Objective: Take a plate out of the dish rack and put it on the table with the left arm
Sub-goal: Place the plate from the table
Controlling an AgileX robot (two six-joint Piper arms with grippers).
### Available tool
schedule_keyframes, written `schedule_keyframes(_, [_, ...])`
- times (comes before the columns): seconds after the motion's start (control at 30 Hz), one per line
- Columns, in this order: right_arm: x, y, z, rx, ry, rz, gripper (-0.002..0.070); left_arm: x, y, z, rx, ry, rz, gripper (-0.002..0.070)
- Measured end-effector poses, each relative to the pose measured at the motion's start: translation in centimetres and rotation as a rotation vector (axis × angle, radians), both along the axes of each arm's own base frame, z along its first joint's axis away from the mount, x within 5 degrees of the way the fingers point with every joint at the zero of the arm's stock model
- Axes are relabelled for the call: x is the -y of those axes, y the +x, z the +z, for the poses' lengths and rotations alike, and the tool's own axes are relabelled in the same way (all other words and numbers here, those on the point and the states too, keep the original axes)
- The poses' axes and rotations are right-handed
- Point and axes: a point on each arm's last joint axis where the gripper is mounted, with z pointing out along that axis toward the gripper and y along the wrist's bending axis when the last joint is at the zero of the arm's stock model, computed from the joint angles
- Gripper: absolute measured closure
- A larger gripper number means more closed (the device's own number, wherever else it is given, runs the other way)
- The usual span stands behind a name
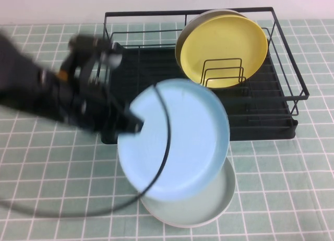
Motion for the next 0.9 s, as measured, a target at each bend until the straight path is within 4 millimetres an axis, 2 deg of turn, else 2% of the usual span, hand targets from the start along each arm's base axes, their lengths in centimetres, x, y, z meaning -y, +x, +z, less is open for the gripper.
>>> schedule_keyframes(0.1, [0.0, 0.0, 0.0, 0.0, 0.0, 0.0, 0.0694, -0.6, -1.7, -3.0, -0.041, -0.044, 0.053, 0.0617])
schedule_keyframes(0.17, [0.0, 0.0, 0.0, 0.0, 0.0, 0.0, 0.0694, -0.6, -2.0, -4.4, -0.063, -0.06, 0.064, 0.0617])
schedule_keyframes(0.57, [0.0, 0.0, 0.0, 0.0, 0.0, 0.0, 0.0694, 0.5, -0.2, -8.4, -0.15, -0.072, 0.053, 0.0601])
schedule_keyframes(0.63, [0.0, 0.0, 0.0, 0.0, 0.0, 0.0, 0.0694, 0.7, 0.0, -9.0, -0.164, -0.077, 0.042, 0.0564])
schedule_keyframes(0.8, [0.0, 0.0, 0.0, 0.0, 0.0, 0.0, 0.0694, 1.1, 0.0, -9.8, -0.169, -0.068, -0.035, 0.0342])
schedule_keyframes(0.9, [0.0, 0.0, 0.0, 0.0, 0.0, 0.0, 0.0694, 1.1, -0.1, -9.8, -0.159, -0.064, -0.056, 0.0248])
